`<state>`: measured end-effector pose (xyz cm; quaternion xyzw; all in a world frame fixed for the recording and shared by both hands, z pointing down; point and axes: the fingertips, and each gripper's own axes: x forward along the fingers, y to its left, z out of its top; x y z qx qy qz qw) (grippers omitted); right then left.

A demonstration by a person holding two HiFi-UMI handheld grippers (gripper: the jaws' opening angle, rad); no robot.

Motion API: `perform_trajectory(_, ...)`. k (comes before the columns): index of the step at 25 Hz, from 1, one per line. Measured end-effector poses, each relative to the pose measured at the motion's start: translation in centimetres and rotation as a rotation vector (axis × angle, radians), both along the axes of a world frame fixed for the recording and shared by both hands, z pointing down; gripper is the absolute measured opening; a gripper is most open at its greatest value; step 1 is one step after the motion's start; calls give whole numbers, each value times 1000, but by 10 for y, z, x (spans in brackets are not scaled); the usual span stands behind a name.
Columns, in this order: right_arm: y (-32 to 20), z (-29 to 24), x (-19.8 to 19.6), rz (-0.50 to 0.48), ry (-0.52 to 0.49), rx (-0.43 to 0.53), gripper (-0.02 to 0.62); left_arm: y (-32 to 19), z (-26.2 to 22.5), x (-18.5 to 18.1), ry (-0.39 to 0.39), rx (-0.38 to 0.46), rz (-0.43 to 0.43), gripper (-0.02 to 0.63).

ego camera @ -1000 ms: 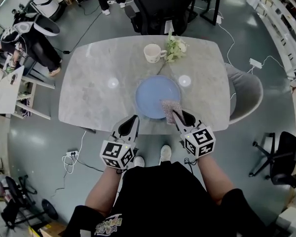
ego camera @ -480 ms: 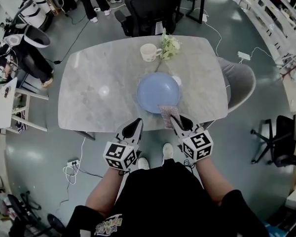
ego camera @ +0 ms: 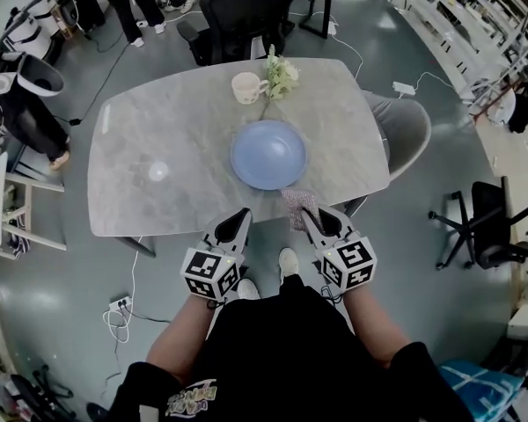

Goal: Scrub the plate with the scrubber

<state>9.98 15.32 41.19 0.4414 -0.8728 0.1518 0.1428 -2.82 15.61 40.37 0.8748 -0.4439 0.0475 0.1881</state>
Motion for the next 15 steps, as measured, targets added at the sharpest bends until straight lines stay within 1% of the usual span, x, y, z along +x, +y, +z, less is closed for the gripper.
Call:
perform_trajectory(6,11,-4,-6,40,-5,7,72,9,-3,-3,5,3,42,18)
perform_trajectory(15,17,-2,-14,60,-23,2,71,13,-2,-8,2,-2,66,18)
